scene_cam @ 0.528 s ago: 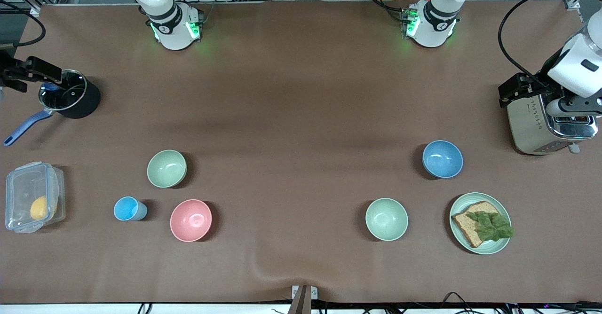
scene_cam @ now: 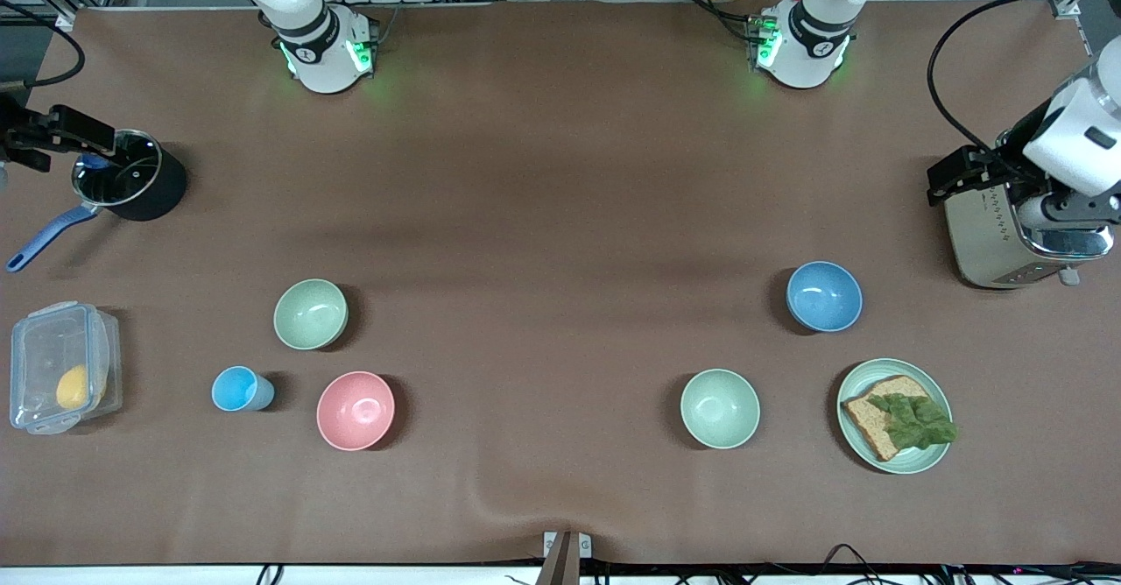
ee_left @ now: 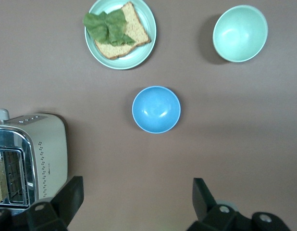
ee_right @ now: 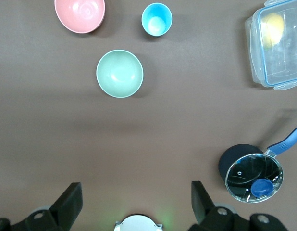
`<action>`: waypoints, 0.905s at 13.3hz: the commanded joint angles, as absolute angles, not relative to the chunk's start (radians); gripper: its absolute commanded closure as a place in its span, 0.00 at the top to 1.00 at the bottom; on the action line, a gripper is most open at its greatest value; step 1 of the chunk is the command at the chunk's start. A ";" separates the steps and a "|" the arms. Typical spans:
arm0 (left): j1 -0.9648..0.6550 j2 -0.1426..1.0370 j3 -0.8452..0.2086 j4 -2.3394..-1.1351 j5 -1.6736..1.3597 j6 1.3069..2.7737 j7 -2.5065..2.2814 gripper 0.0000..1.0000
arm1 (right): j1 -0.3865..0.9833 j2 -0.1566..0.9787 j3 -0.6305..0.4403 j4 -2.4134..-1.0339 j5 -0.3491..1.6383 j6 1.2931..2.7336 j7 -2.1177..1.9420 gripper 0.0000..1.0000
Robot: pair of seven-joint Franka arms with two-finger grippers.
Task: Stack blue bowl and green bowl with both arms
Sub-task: 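Reach the left gripper down to the blue bowl rim, then grasp the blue bowl with the left gripper while the right gripper reaches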
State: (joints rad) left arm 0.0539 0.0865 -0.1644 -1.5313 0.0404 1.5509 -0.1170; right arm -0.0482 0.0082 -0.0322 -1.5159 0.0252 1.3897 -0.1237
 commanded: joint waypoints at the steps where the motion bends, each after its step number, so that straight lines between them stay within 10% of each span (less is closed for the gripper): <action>1: 0.054 0.150 -0.164 -1.602 0.060 1.633 -0.101 1.00 | -0.064 0.002 -0.025 -1.519 0.034 1.382 -0.133 1.00; 6: 0.124 0.162 -0.164 -2.122 0.063 2.321 -0.101 1.00 | -0.064 0.002 -0.025 -1.519 0.037 1.384 -0.133 1.00; 12: 0.144 0.340 -0.164 -2.144 0.061 2.447 -0.109 1.00 | -0.068 0.090 -0.023 -1.503 0.049 1.387 -0.132 1.00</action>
State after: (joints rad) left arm 0.1353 0.3153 -0.1583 -2.1511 0.0513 2.4240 -0.1143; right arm -0.0548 0.0419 -0.0324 -1.5200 0.0309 1.3888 -0.1237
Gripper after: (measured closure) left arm 0.000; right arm 0.000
